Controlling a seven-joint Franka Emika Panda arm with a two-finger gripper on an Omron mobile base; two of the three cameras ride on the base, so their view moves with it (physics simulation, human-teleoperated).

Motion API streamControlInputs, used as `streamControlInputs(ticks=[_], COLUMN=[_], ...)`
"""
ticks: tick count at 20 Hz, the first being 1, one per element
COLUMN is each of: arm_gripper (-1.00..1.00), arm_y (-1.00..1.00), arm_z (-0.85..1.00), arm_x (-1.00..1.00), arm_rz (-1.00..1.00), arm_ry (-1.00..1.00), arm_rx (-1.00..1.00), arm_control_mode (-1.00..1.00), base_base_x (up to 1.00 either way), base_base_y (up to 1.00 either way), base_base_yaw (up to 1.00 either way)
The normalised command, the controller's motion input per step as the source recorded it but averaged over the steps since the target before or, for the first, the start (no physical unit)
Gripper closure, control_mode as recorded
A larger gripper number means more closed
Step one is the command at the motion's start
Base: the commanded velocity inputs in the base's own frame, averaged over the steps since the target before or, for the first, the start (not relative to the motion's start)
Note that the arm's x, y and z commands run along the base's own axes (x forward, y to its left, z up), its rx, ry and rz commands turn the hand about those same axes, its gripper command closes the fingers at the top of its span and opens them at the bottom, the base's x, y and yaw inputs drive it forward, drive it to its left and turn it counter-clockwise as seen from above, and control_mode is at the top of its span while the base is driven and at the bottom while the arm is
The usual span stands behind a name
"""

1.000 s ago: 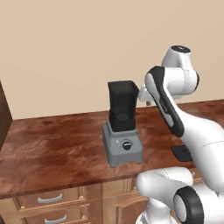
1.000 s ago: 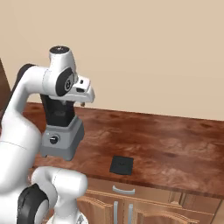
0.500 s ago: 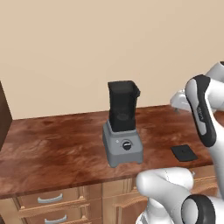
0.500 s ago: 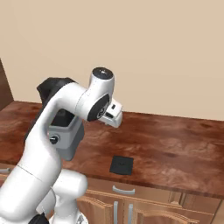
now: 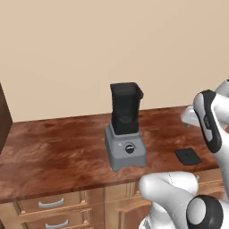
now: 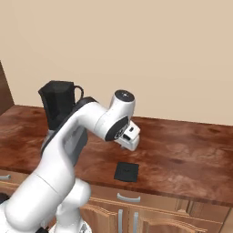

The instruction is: Close the lid blender by securely placing the lid on top.

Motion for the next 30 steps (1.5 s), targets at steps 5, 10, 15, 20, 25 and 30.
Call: streamControlInputs(ticks=[5, 10, 15, 20, 25, 30], arm_gripper=[-1.00, -1.00, -1.00, -1.00, -1.00, -1.00], arm_y=[-0.19, -0.32, -0.02, -0.07, -0.13, -0.06], arm_z=[-0.60, -0.18, -0.42, -0.40, -0.27, -0.31], arm_x=[0.00, 0.00, 0.13, 0.10, 0.09, 0.14], arm_rz=[0.00, 0.00, 0.00, 0.04, 0.05, 0.02], arm_ry=[0.11, 0.01, 0.06, 0.03, 0.00, 0.03], arm_rx=[0.00, 0.02, 0.00, 0.00, 0.00, 0.00], arm_control_mode=[-1.00, -1.00, -1.00, -1.00, -1.00, -1.00], base_base_x=[0.00, 0.00, 0.00, 0.00, 0.00, 0.00], base_base_y=[0.00, 0.00, 0.00, 0.00, 0.00, 0.00], base_base_yaw=[0.00, 0.00, 0.00, 0.00, 0.00, 0.00])
